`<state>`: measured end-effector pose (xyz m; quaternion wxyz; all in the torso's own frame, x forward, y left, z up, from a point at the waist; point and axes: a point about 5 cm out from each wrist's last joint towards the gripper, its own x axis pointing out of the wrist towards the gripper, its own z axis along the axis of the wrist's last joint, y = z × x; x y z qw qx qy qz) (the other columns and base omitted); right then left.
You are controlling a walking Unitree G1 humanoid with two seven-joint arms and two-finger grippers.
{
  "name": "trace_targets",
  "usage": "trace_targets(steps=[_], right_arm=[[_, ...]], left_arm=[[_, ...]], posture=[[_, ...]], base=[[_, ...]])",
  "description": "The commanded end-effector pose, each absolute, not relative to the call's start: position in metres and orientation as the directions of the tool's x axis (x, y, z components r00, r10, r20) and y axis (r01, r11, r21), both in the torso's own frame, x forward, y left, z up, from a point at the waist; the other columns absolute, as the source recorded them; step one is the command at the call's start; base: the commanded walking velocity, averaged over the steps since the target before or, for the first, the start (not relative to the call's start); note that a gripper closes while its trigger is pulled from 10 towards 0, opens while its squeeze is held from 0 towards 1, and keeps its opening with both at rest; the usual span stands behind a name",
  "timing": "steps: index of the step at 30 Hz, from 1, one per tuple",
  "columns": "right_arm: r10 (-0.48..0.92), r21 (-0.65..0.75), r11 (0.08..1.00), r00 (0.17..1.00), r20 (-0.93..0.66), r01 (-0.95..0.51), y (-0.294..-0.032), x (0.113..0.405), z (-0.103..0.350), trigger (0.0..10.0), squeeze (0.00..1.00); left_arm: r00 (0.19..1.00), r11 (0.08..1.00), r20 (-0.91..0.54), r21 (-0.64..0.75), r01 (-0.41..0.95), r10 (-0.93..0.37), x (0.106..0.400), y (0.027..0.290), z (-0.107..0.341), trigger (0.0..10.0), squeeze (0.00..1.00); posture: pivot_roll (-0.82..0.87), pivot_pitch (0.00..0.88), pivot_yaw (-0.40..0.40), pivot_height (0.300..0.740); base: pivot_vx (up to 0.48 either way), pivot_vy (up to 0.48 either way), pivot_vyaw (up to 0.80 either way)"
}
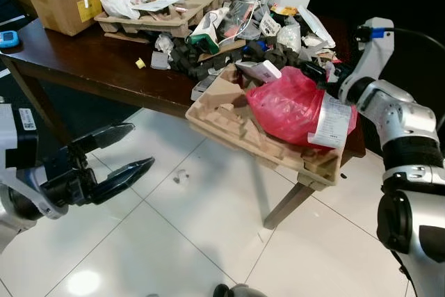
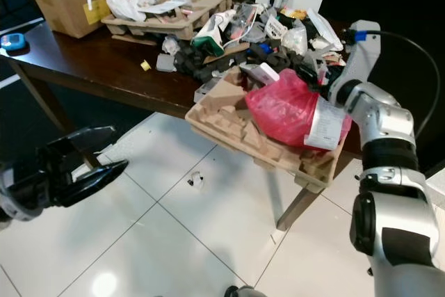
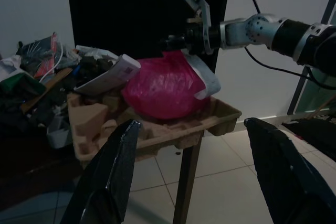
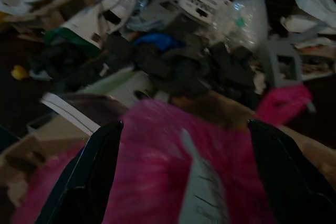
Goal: Picking trash to rubbish bin
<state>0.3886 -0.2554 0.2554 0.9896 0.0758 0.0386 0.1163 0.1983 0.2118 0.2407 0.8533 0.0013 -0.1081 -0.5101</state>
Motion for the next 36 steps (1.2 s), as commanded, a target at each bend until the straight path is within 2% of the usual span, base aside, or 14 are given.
trace_targets(steps=[1,5,14,15,16,17,23,31,36], right_arm=[[0.229,0.16,0.965,0.966,-0.123,-0.209,-0.26,0.386,0.243,10.0,0.0],[0.23,0.12,0.97,0.959,-0.164,-0.212,-0.254,0.386,0.233,10.0,0.0],[0.311,0.05,0.95,0.917,-0.248,-0.309,-0.22,0.383,0.207,10.0,0.0],[0.328,0.016,0.942,0.91,-0.254,-0.335,-0.216,0.383,0.205,8.2,0.0],[0.328,0.016,0.942,0.91,-0.254,-0.335,-0.216,0.383,0.205,8.2,0.0],[0.346,-0.005,0.934,0.906,-0.245,-0.358,-0.212,0.382,0.205,0.0,0.0],[0.399,-0.062,0.905,0.89,-0.219,-0.421,-0.199,0.382,0.208,0.0,0.0],[0.362,-0.047,0.925,0.912,-0.192,-0.377,-0.196,0.384,0.212,0.0,0.0],[0.334,-0.004,0.942,0.939,-0.084,-0.336,-0.191,0.389,0.222,0.0,0.0]], left_arm=[[0.435,0.457,0.19,0.096,0.884,-0.88,0.197,0.206,0.238,10.0,0.0],[0.431,0.453,0.188,0.099,0.886,-0.883,0.197,0.206,0.239,10.0,0.0],[0.425,0.449,0.186,0.111,0.887,-0.886,0.199,0.206,0.242,10.0,0.0],[0.425,0.449,0.187,0.113,0.886,-0.886,0.199,0.206,0.242,10.0,0.0],[0.425,0.449,0.187,0.113,0.886,-0.886,0.199,0.206,0.242,10.0,0.0],[0.425,0.45,0.187,0.114,0.886,-0.886,0.199,0.206,0.242,10.0,0.0],[0.425,0.451,0.192,0.122,0.884,-0.885,0.199,0.205,0.243,10.0,0.0],[0.425,0.453,0.196,0.128,0.882,-0.884,0.198,0.205,0.244,10.0,0.0],[0.426,0.456,0.199,0.135,0.88,-0.882,0.199,0.205,0.245,10.0,0.0]], posture=[[0.12,0.128,-0.079,0.74],[0.11,0.126,-0.075,0.74],[0.11,0.126,-0.072,0.74],[0.12,0.124,-0.072,0.74],[0.12,0.124,-0.072,0.74],[0.12,0.124,-0.073,0.74],[0.12,0.122,-0.076,0.74],[0.12,0.12,-0.078,0.74],[0.12,0.12,-0.079,0.74]], base=[[0.0,0.0,0.0],[0.0,0.0,0.0],[0.0,0.0,0.0],[0.0,0.0,0.0],[0.0,0.0,0.0],[0.0,0.0,0.0],[0.0,0.0,0.0],[0.0,0.0,0.0],[0.0,0.0,0.0]])
